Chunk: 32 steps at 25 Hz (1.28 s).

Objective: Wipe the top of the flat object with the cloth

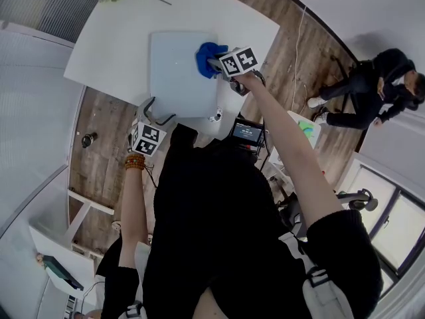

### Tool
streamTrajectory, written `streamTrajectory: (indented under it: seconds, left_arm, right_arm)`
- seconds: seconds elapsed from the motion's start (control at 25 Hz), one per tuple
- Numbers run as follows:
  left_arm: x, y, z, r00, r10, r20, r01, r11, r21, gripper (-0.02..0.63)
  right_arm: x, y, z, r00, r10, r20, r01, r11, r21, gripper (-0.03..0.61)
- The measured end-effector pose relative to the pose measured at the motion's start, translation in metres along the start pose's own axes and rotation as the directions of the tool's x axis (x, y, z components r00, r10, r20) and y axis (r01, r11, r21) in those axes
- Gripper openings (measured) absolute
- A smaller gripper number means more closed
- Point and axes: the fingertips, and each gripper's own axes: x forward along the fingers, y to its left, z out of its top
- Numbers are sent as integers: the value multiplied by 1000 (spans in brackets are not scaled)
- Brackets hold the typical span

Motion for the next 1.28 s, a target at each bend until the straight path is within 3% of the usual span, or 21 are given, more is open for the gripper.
streamTrajectory:
  seconds: [1.28]
  left_arm:
    - [2,1,2,1000,1,18,-1,1000,0,386]
  right_arm:
    - [-3,42,-45,997,68,-42,-71,995,-65,97]
